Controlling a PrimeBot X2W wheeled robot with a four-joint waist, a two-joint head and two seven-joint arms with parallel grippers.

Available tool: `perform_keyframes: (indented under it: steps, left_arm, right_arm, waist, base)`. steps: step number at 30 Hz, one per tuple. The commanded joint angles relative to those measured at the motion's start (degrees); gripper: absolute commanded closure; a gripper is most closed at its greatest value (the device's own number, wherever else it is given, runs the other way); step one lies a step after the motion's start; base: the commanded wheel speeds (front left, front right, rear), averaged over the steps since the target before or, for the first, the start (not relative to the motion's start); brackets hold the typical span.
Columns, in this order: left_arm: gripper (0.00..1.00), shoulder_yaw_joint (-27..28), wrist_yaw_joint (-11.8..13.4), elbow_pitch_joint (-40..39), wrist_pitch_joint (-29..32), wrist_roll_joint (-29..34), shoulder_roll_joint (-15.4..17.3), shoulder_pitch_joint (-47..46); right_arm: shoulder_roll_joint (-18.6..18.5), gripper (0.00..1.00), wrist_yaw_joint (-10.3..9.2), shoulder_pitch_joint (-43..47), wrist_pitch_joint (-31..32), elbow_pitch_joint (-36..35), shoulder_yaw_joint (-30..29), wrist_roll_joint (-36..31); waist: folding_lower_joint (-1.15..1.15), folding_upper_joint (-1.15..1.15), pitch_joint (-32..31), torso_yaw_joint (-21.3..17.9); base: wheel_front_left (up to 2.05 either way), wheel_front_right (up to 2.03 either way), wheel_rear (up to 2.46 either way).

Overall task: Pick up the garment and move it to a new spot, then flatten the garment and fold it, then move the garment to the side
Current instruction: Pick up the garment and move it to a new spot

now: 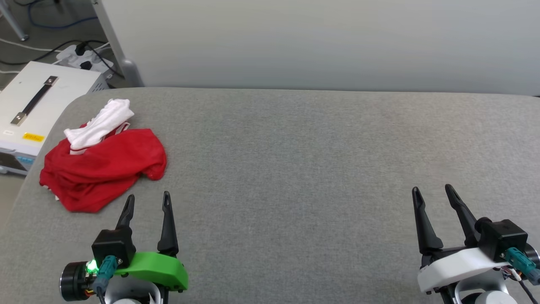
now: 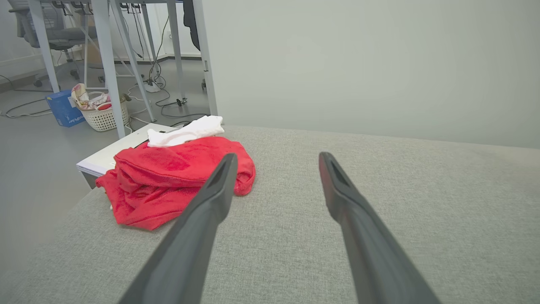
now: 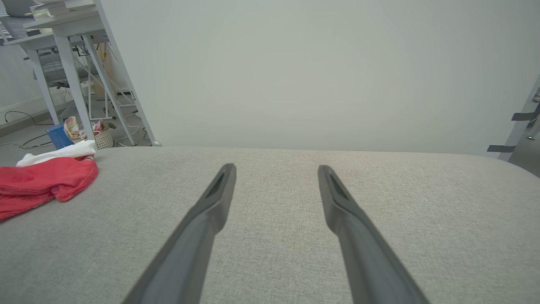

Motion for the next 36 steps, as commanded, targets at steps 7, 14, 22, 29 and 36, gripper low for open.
perform_keyframes:
  steps: [7,14,22,29,36]
  left_arm:
    - [0.00,1.50,0.31,0.38,-1.37,-1.31,-0.17,-0.06]
    - [0.00,2.39,0.24,0.56,-2.21,-2.52,-0.18,-0.02]
    - [0.00,3.43,0.16,1.06,-3.16,-4.33,-0.20,-0.05]
    - [0.00,4.59,-0.05,1.78,-4.00,-6.15,-0.21,0.00]
    - [0.00,5.48,-0.49,2.32,-4.81,-7.66,-0.23,-0.06]
  right_arm:
    - [0.06,0.00,-0.03,0.33,-1.32,-0.65,1.33,-0.84]
    - [0.07,0.00,-0.04,0.15,-2.15,-0.93,2.61,-1.50]
    - [0.07,0.00,-0.04,-0.06,-3.09,-1.15,4.10,-2.06]
    - [0.08,0.00,-0.04,0.14,-3.92,-1.26,4.98,-2.13]
    - [0.08,0.00,-0.05,0.13,-4.72,-1.28,5.45,-1.97]
  waist:
    - [0.00,0.00,0.60,4.60]
    - [0.00,0.00,0.89,9.53]
    - [0.00,0.00,1.43,15.18]
    - [0.00,0.00,1.83,19.84]
    - [0.00,0.00,2.31,23.03]
  base:
    - [0.00,0.00,0.00]
    - [0.00,0.00,0.00]
    - [0.00,0.00,0.00]
    - [0.00,0.00,0.00]
    - [0.00,0.00,0.00]
